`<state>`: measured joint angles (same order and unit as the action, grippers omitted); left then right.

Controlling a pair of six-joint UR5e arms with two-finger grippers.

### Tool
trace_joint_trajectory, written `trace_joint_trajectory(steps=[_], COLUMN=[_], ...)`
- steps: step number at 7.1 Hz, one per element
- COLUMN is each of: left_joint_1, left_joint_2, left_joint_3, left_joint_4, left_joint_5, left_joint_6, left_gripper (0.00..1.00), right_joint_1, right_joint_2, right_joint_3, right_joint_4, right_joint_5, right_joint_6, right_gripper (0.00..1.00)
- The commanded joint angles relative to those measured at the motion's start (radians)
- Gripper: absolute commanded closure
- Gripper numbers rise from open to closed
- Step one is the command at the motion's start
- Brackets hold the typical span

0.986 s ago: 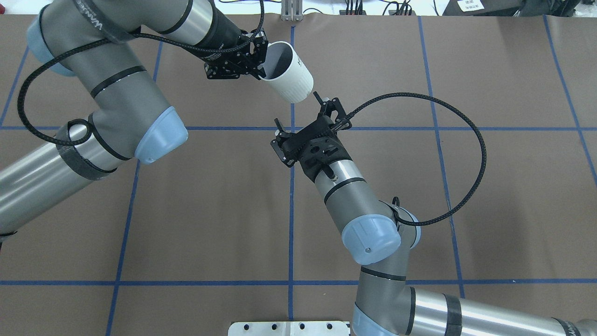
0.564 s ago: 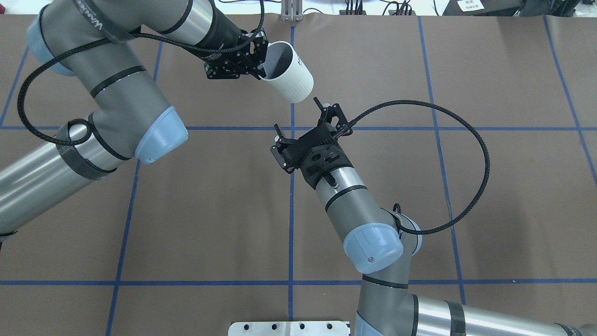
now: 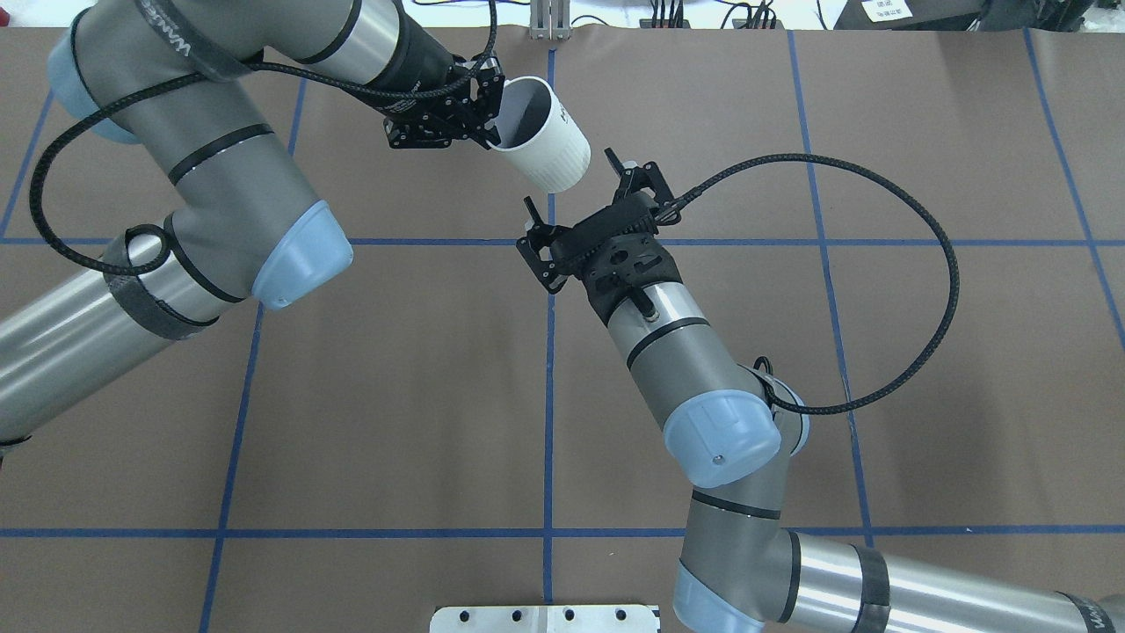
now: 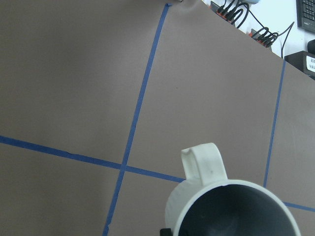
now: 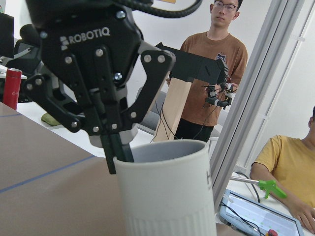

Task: Left arm hands cup to right arm to dump lemon

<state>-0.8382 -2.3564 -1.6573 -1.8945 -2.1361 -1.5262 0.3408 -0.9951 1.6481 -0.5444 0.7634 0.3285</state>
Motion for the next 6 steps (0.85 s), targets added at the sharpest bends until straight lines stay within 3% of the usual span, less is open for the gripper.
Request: trace_joint_trajectory(steps=[1, 3, 5, 6], left_joint_1=[-0.001, -0.001, -0.005, -0.007], left_joint_2=[0.006, 0.006, 0.008, 0.011], left_joint_3=[0.004, 0.005, 0.017, 0.019], left_joint_4=[0.000, 0.002, 0.002, 0.006], left_joint_5=[0.016, 0.031, 0.044, 0.045], left_joint_6=[0.004, 0.006, 0.009, 0.032], left_gripper=[1.00, 1.00, 1.00, 1.00], right_joint_1=[0.099, 0.177, 0.178, 0.190], right_joint_2=[-0.002, -0.101, -0.134, -0.138], right_joint_3=[0.002, 0.068, 0.117, 0.117], right_joint_4=[-0.116, -0.143, -0.147, -0.211], right_joint_5=[0.095, 0.229, 0.243, 0.260], right_joint_6=[0.089, 0.116, 0.116, 0.142], right_gripper=[0.01, 0.01, 0.01, 0.01])
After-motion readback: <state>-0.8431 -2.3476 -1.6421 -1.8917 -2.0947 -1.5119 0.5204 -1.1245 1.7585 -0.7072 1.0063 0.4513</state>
